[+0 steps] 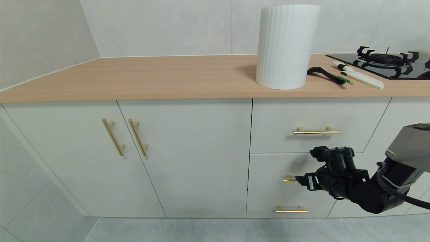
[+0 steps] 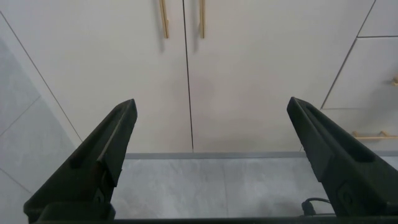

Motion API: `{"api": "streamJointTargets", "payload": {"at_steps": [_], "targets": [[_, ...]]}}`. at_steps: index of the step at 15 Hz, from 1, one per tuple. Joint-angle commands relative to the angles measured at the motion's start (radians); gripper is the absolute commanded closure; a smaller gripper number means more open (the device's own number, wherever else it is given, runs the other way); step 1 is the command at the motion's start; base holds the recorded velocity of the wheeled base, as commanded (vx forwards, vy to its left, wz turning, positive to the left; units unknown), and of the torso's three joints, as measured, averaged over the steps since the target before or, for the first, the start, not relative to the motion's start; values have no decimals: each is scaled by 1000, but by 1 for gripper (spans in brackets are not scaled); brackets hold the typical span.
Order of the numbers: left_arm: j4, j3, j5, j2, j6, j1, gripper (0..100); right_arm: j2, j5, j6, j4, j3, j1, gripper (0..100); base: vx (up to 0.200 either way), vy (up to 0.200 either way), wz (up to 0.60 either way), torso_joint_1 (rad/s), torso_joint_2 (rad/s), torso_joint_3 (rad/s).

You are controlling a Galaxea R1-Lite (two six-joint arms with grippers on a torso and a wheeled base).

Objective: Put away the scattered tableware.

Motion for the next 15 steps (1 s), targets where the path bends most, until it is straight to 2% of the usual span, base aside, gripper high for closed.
{"api": "streamJointTargets", "payload": {"at_steps": [1, 11, 15], "targets": [[1, 0, 0, 1, 0, 0, 0, 43, -1, 1, -13, -1, -18, 0, 0, 0, 0, 0, 0, 0], [0, 0, 0, 1, 0, 0, 0, 210, -10, -4, -255, -10, -60, 0, 0, 0, 0, 0, 0, 0], [0, 0, 0, 1, 0, 0, 0, 218, -10, -2, -278, -16, -60, 0, 0, 0, 0, 0, 0, 0]]}}
